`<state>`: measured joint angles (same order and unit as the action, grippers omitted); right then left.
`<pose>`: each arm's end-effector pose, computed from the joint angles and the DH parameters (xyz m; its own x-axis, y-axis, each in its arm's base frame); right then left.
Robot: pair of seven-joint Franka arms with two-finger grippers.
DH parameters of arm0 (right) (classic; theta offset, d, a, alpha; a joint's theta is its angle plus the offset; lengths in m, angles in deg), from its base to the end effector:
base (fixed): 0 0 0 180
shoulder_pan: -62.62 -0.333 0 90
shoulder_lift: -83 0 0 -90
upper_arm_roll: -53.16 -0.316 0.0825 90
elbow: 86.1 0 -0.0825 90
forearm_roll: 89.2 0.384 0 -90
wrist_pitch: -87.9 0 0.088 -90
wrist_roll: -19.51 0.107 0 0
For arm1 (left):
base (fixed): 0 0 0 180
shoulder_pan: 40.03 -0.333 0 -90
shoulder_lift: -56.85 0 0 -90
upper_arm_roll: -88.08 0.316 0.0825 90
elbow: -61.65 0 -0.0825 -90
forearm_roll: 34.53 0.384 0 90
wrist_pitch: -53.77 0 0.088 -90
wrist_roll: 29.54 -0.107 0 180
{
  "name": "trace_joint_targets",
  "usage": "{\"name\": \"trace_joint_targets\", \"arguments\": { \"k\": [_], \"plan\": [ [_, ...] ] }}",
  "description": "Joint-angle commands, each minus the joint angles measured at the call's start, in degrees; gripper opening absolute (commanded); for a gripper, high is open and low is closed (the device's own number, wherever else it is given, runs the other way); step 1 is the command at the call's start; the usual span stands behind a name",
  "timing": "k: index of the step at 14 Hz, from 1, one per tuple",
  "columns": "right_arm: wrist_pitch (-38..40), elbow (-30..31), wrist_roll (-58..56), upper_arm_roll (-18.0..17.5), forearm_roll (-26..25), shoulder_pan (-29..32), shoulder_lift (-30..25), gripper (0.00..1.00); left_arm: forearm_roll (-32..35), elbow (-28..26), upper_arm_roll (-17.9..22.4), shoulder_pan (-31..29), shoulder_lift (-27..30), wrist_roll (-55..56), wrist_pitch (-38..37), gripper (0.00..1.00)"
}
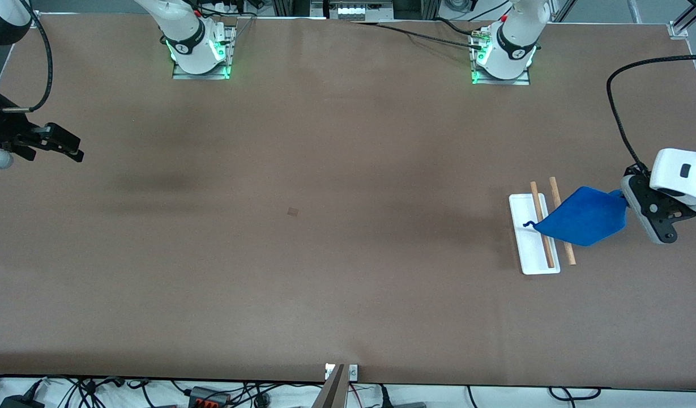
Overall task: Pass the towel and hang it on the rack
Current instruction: 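Lower the towel with the left gripper onto the rack rods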
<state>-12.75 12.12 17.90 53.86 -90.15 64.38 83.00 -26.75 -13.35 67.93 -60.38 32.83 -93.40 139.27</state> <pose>0.5662 -0.0258 0.5726 0.9991 -0.0117 0.0419 -0.0125 -0.9998 0.0176 0.6516 0.0595 0.4970 0.4429 -0.8923 -0.0871 -0.8716 -0.4513 0.1913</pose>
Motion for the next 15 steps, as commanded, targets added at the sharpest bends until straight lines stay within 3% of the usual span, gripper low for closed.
{"name": "trace_joint_targets", "arguments": {
  "k": [1,9,15],
  "plan": [
    [0.5,-0.4,-0.1,-0.6,0.1,0.3,-0.1,1.0,0.4,1.4,-0.5,-1.6,-2.0,-3.1,-0.3,0.0],
    [4.9,-0.4,-0.6,-0.3,0.1,0.1,-0.6,1.0,-2.3,-1.2,-0.9,-1.0,-3.2,-1.2,3.6,0.0],
    [3.5,0.1,0.4,-0.5,0.1,-0.1,-0.6,1.0,-2.9,-4.9,-1.0,-1.7,-4.0,-2.1,8.4,0.0]
  ]
}}
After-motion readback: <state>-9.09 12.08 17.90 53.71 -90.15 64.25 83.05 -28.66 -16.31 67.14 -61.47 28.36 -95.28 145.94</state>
